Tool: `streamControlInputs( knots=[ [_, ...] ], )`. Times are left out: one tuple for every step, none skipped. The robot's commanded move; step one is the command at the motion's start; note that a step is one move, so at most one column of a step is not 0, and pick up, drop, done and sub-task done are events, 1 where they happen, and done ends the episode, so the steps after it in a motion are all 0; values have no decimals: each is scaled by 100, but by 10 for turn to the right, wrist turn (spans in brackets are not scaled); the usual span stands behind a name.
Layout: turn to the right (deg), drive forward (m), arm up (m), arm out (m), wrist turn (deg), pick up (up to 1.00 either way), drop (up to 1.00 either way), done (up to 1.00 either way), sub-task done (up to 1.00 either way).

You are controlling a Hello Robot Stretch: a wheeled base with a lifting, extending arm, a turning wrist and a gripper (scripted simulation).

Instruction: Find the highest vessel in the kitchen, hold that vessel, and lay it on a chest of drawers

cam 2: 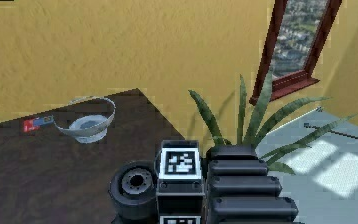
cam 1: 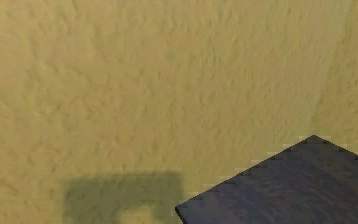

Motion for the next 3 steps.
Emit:
streamControlInputs(
  knots=[
    [0, 0, 0, 24, 0, 0, 0, 0, 0],
    [0, 0, 0, 0, 390, 0, 0, 0, 0],
    [0, 0, -12, 0, 0, 0, 0, 0, 0]
  ],
)
